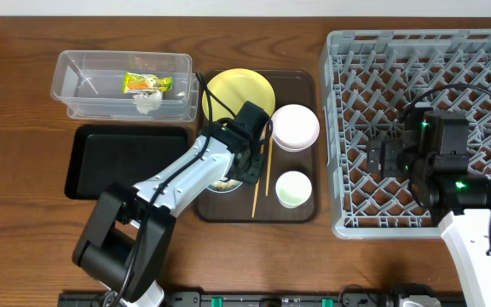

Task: Sort waste into correct bins and load items into the dishwasher rack
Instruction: 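Grasp the rim of the light-blue rice bowl with the left gripper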

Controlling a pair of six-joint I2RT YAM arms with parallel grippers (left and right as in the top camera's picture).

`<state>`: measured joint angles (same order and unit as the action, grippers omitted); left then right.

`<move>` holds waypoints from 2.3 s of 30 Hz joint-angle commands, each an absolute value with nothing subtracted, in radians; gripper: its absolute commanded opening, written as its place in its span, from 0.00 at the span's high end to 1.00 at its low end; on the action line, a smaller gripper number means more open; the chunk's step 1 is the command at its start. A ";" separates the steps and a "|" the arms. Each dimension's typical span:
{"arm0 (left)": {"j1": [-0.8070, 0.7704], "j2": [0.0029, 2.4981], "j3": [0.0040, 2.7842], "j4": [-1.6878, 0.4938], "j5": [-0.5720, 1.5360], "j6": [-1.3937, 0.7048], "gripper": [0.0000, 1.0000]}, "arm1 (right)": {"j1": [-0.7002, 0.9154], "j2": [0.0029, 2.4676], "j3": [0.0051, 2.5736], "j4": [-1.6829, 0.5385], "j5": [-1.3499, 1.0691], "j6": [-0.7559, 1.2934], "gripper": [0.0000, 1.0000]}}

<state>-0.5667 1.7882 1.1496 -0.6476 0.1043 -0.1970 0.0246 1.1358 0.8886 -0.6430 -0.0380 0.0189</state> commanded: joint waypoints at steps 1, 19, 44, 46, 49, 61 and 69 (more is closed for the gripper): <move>-0.569 1.797 1.146 -0.656 0.088 -0.176 0.60 | 0.012 1.124 0.910 -0.645 -0.046 0.029 0.01; -0.647 1.797 1.129 -0.657 0.006 -0.176 0.71 | 0.012 1.124 0.910 -0.645 -0.046 0.029 0.01; -0.647 1.797 1.093 -0.616 -0.043 -0.184 0.86 | 0.013 1.124 0.910 -0.645 -0.046 0.029 0.01; -0.647 1.797 1.089 -0.617 -0.042 -0.185 0.86 | 0.013 1.124 0.910 -0.645 -0.046 0.029 0.01; -0.647 1.797 1.089 -0.617 -0.042 -0.188 0.91 | 0.013 1.124 0.910 -0.645 -0.046 0.029 0.01; -0.643 1.755 1.119 -0.650 -0.042 -0.199 0.94 | 0.013 1.124 0.910 -0.645 -0.046 0.029 0.01; -0.574 1.596 1.170 -0.719 0.079 -0.149 0.94 | 0.013 1.124 0.910 -0.644 -0.046 0.029 0.01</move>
<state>-0.6090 1.6741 1.1259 -0.7105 0.0048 -0.1776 0.0246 1.1358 0.8886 -0.6430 -0.0380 0.0189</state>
